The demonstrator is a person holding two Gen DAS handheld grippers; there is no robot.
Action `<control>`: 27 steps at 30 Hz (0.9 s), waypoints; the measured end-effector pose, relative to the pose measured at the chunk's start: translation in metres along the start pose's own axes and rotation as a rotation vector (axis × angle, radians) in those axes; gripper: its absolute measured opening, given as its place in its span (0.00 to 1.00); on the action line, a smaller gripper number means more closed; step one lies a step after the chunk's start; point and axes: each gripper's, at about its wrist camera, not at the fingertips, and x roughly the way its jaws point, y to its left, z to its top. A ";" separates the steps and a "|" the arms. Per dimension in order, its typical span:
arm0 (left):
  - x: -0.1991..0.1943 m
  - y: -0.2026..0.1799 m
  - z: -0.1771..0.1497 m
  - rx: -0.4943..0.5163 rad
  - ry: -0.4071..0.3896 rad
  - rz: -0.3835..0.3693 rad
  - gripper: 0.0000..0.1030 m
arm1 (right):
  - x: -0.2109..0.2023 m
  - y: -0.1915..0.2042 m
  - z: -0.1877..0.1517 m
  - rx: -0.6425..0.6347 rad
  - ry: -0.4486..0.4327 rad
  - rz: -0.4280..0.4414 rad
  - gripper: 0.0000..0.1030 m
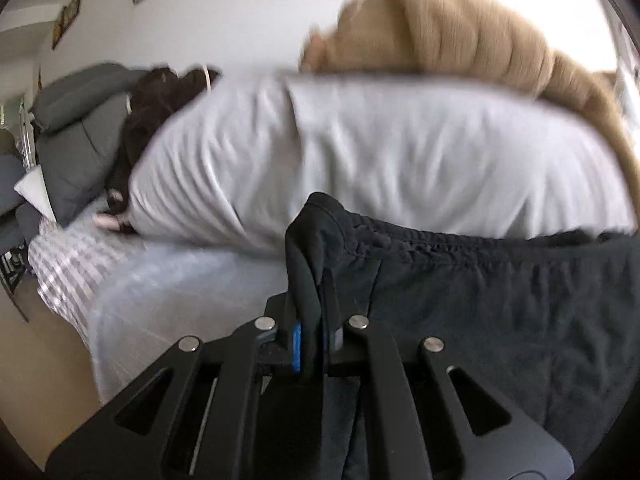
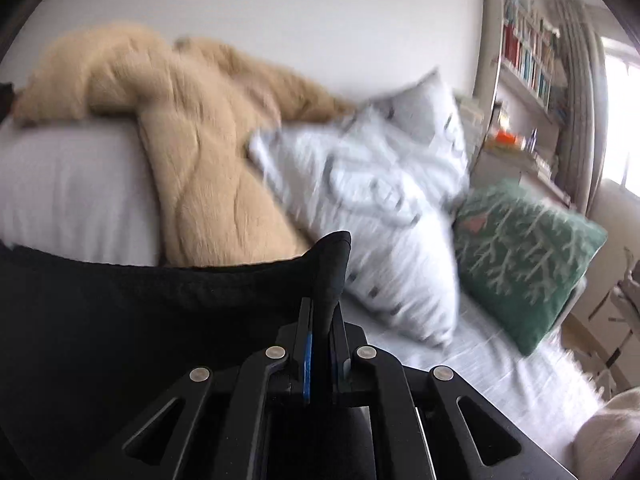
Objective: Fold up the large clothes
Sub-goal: 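Fold the hem up toward the collar and open the right gripper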
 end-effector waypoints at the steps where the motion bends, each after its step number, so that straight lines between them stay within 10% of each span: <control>1: 0.016 -0.001 -0.010 -0.006 0.038 -0.006 0.09 | 0.019 0.008 -0.008 -0.009 0.035 -0.002 0.05; 9: 0.053 -0.001 -0.030 -0.010 0.160 -0.011 0.20 | 0.087 0.053 -0.053 -0.145 0.212 0.018 0.07; 12: 0.042 0.005 -0.026 -0.001 0.211 0.008 0.51 | 0.076 0.044 -0.049 -0.140 0.222 0.029 0.15; 17: -0.023 0.020 -0.018 -0.035 0.291 -0.111 0.72 | 0.018 0.000 -0.039 -0.040 0.267 0.209 0.61; 27: -0.200 0.044 -0.026 -0.200 0.407 -0.387 0.82 | -0.164 -0.084 -0.034 0.047 0.288 0.344 0.76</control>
